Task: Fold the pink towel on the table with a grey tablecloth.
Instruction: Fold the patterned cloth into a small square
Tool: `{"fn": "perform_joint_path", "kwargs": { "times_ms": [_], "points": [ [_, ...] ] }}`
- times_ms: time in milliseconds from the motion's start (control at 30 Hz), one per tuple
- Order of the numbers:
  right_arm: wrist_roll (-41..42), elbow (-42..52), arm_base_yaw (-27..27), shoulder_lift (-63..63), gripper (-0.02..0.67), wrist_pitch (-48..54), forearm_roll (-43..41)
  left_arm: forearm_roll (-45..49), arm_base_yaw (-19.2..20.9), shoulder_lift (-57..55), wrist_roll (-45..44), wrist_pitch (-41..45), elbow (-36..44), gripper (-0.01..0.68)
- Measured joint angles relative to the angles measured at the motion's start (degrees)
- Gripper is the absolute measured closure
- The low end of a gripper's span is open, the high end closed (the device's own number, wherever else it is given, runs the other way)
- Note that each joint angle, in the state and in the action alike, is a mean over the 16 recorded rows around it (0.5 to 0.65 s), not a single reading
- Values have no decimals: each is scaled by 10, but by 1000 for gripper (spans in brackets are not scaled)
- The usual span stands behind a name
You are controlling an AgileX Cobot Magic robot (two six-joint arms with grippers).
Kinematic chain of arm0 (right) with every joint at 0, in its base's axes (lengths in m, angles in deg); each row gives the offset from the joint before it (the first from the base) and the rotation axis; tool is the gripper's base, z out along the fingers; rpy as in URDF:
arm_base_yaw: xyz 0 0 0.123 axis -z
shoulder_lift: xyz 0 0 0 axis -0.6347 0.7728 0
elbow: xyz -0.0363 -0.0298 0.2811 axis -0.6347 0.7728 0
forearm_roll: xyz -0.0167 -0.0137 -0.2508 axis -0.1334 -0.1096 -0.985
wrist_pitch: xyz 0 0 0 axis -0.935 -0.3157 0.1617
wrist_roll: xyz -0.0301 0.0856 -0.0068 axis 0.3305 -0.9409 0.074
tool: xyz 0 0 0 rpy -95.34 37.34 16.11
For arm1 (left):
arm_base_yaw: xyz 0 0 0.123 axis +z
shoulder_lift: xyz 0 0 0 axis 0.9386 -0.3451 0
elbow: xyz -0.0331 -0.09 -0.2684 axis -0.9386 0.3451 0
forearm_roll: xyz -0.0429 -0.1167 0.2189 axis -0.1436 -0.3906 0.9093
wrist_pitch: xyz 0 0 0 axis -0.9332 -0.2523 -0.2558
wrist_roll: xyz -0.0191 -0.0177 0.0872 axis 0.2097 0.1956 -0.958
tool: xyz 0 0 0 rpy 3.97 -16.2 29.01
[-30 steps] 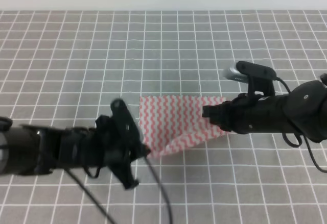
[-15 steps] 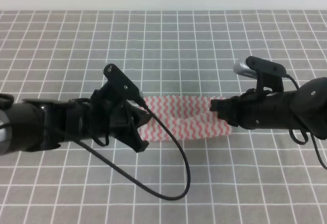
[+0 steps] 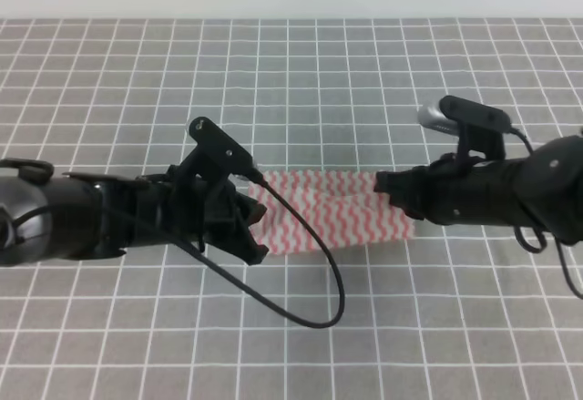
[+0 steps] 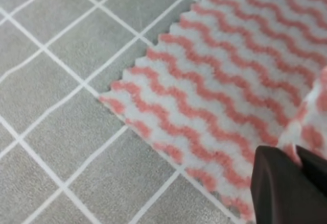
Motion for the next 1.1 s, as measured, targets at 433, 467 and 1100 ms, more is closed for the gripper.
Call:
{"fn": "perform_joint_path", "kwargs": {
  "times_ms": [433,467,1100],
  "points": [
    [0,-40,21,49,661,27,0,0,0,-33,21,-16,-28,674],
    [0,-43,23,53,661,29,-1,0,0,-36,21,-17,-30,674],
    [0,-88,34,97,662,51,-5,0,0,-62,21,-57,-57,674]
  ]
}}
